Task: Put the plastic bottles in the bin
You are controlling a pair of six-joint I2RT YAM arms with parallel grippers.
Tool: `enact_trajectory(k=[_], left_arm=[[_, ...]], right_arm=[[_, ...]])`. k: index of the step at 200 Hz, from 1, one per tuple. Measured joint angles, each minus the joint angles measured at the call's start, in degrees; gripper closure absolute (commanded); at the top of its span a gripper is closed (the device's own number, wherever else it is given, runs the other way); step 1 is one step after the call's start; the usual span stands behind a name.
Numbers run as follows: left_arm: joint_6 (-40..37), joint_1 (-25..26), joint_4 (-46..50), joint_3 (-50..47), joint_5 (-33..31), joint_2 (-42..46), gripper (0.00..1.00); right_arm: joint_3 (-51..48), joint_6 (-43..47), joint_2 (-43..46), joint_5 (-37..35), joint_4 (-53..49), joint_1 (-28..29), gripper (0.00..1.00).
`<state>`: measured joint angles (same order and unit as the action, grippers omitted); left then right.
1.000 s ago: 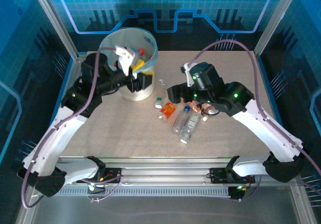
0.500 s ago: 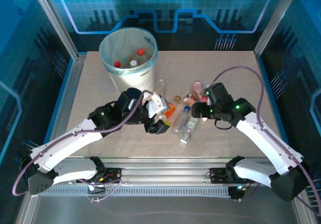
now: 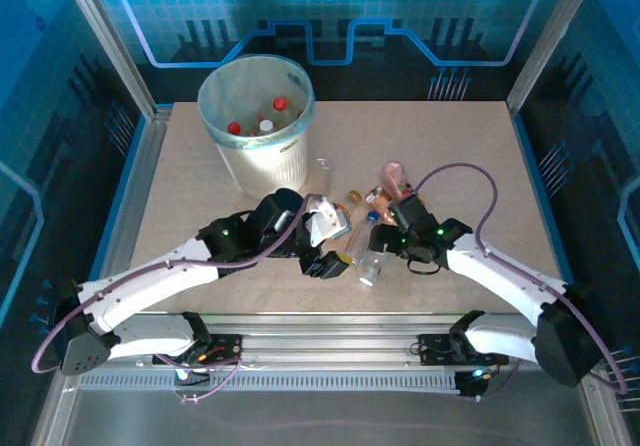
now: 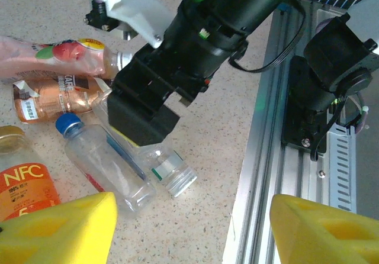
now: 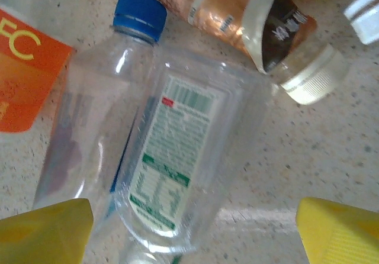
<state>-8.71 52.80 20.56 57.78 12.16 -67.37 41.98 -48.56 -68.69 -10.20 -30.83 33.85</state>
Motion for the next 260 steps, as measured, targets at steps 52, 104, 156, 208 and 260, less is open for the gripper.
enact_trajectory(k=[52, 104, 156, 208, 260], left_arm=[[1.4, 0.7, -0.3, -1.8, -1.5, 0.1, 0.30], [1.7, 0.9, -0.3, -3.7, -3.1, 1.8, 0.29], [2.4, 0.9, -0.3, -3.7, -3.4, 1.7, 0.29], [3.2, 1.0, 0.9, -1.3, -7.3, -1.0, 0.29], [11.4, 0.1, 7.5, 11.0, -11.8, -4.9, 0.26]], right_arm=[[0.0, -0.8, -7.1, -0.9, 4.1, 0.0, 0.17], [-2.4, -0.7, -7.1, -1.4, 6.9, -2.1, 0.21], [-3.0, 0.0, -7.7, -1.2, 6.8, -2.8, 0.19], [-3.0, 2.1, -7.1, 0.2, 5.5, -2.8, 0.34], [-3.0, 7.8, 6.8, 0.3, 1.9, 0.0, 0.40]])
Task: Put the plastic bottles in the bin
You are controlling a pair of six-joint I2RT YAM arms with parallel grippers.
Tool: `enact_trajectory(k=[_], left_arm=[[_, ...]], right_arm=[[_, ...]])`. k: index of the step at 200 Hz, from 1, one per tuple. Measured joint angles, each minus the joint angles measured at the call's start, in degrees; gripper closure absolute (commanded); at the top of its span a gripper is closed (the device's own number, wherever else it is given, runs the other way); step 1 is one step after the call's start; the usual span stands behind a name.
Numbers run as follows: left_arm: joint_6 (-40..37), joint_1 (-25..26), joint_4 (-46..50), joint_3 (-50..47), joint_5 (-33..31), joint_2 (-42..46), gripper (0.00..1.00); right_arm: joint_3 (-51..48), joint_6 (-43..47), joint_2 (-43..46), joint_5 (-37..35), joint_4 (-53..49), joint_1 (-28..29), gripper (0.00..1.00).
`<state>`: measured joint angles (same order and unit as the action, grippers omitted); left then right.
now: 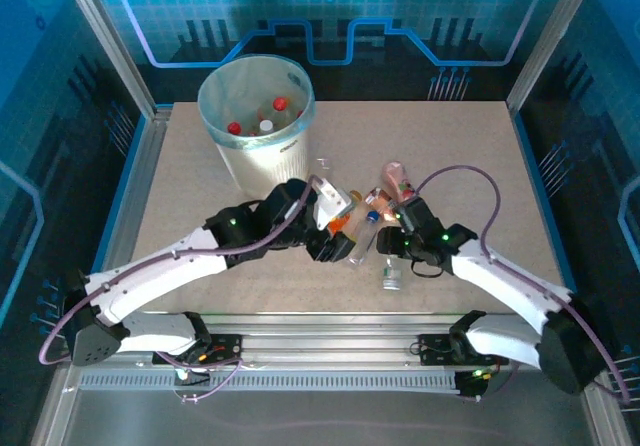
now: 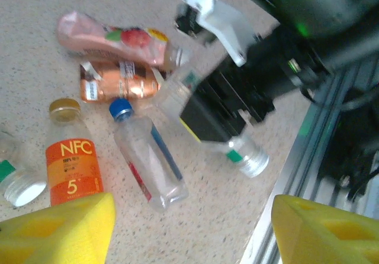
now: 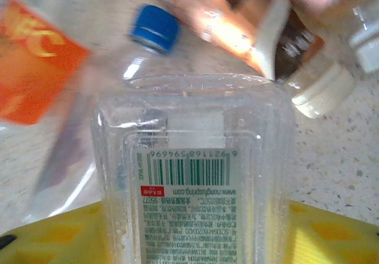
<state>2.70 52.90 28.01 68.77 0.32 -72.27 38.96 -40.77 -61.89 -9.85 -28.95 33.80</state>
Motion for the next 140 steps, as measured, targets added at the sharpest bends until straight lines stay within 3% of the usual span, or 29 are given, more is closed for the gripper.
enact_trajectory(k=[64, 140], left_arm=[[11.7, -6.8, 7.6, 17.1, 7.1, -5.0, 0.23], [15.4, -6.9, 19.5, 22.2, 15.7, -15.4, 0.19]], right_arm=[[0.2, 14.4, 17.8, 1.7, 0.9, 9.0, 0.44], [1.3, 26.6, 20.7, -3.9, 5.7, 21.8, 0.46]])
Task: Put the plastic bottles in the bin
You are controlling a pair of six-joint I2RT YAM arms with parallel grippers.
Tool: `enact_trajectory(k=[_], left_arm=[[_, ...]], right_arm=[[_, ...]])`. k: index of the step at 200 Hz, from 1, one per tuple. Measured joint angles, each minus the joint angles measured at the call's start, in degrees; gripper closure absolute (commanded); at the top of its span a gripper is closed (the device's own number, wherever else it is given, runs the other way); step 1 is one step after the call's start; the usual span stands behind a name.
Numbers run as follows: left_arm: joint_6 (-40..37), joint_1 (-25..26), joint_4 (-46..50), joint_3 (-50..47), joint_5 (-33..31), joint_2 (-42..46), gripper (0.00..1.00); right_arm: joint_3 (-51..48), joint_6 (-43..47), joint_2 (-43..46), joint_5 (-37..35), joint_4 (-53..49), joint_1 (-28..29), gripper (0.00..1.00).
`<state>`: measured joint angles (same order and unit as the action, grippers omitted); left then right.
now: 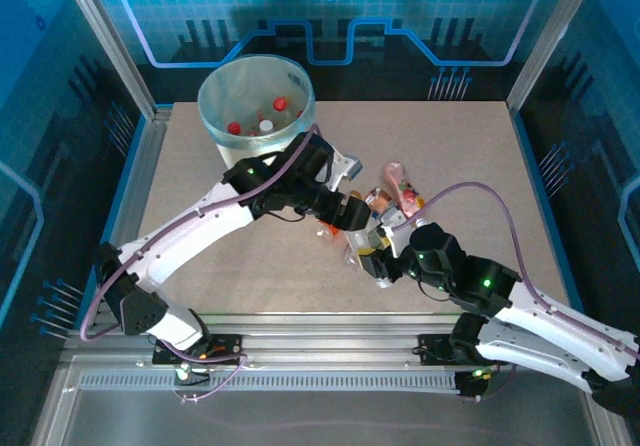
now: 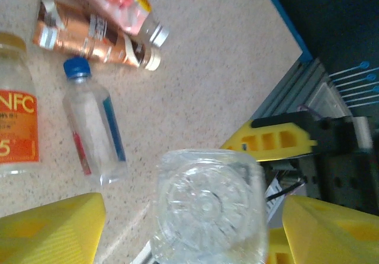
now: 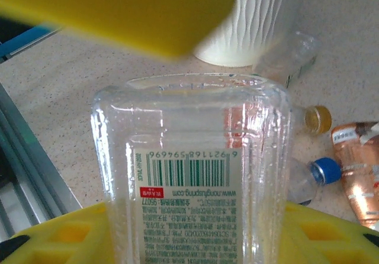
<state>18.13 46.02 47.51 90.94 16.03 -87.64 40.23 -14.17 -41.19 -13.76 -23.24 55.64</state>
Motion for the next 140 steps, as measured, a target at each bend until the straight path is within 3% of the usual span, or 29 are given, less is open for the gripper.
enact_trajectory(k=[95, 140], left_arm=[[1.6, 0.1, -0.3, -2.2, 7.4, -0.1, 0.19], [2.6, 0.4, -3.1, -3.0, 10.7, -0.1, 0.40]], right_arm=[[0.3, 2.9, 1.3, -5.8, 3.0, 3.9, 0.46], [0.2, 3.0, 2.7, -6.0, 3.1, 4.0, 0.41]])
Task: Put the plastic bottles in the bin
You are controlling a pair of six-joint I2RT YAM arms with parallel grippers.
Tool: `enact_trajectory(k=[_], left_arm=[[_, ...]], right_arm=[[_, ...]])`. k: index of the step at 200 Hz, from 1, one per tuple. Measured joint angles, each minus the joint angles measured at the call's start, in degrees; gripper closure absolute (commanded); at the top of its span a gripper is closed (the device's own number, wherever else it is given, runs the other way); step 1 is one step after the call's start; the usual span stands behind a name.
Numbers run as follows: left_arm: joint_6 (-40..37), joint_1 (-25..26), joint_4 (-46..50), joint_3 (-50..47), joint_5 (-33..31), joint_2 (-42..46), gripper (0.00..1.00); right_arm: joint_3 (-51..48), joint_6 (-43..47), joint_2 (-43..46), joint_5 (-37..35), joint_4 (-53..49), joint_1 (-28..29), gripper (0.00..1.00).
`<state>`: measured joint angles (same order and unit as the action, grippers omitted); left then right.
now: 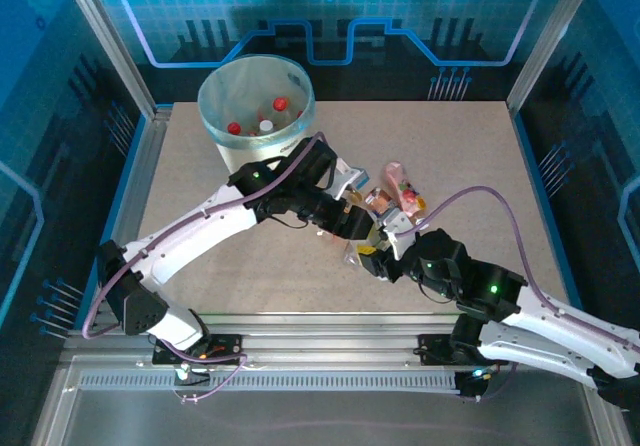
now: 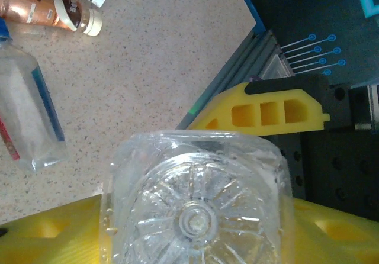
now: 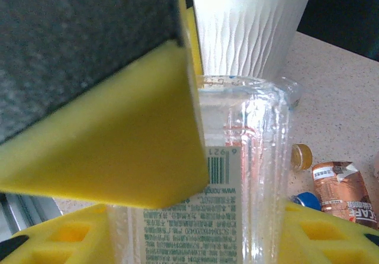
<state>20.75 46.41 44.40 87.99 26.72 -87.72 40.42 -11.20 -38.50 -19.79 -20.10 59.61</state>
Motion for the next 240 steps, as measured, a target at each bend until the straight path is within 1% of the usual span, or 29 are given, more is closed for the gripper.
enact_trajectory(k=[17, 41, 49, 56, 80, 95, 108, 133, 155, 177, 195, 215, 228, 240], left_arm=[[0.2, 0.0, -0.8, -0.1, 0.2, 0.0, 0.43], [0.2, -0.3, -1.4, -0.1, -0.2, 0.2, 0.48], [0.2, -0.7, -1.5, -0.1, -0.7, 0.4, 0.48], [0.2, -1.1, -1.4, -0.1, -1.2, 0.7, 0.49], [-0.3, -4.1, 0.0, 2.6, -3.4, 1.5, 0.56], [-1.4, -8.2, 1.3, 7.7, -5.8, 1.6, 0.60], [-2.5, -12.1, 2.0, 12.7, -8.0, 1.8, 0.60], [-6.1, -20.0, 2.9, 23.3, -14.5, 2.2, 0.61], [-8.7, -25.6, 3.9, 31.1, -18.7, 1.9, 0.62], [-11.0, -30.6, 5.1, 38.7, -23.2, -0.6, 0.63], [-13.3, -32.9, 6.5, 43.6, -26.6, -4.2, 0.62], [-15.5, -34.3, 9.0, 48.3, -29.6, -10.5, 0.62], [-16.9, -34.7, 10.3, 49.2, -31.4, -14.6, 0.62], [-18.2, -34.9, 11.6, 49.2, -32.3, -17.7, 0.60]], right_arm=[[-0.1, -0.1, 0.4, -0.6, -0.1, 0.0, 0.32], [0.0, -0.2, 0.9, -1.5, 0.1, 0.0, 0.12], [0.1, -0.8, 1.0, -1.8, 0.0, 0.0, 0.08], [0.3, -1.0, 1.0, -2.2, 0.0, 0.0, 0.06], [1.7, -1.4, 0.9, -3.1, -0.3, 0.0, 0.05], [3.5, -1.4, 0.5, -3.5, -0.5, 0.0, 0.05], [5.3, -1.4, -0.1, -3.8, -0.5, 0.0, 0.05], [8.0, -1.3, -1.4, -4.1, -0.5, 0.0, 0.06], [10.0, -1.2, -3.2, -4.2, -1.5, 0.0, 0.07], [11.2, -1.2, -4.9, -4.1, -2.4, 0.0, 0.08], [11.6, -1.2, -5.6, -4.0, -3.0, 0.1, 0.08], [11.7, -1.2, -6.0, -4.0, -3.5, 0.1, 0.08], [11.8, -1.2, -6.1, -4.0, -3.7, 0.1, 0.09], [11.8, -1.2, -6.1, -4.0, -4.0, 0.1, 0.10]])
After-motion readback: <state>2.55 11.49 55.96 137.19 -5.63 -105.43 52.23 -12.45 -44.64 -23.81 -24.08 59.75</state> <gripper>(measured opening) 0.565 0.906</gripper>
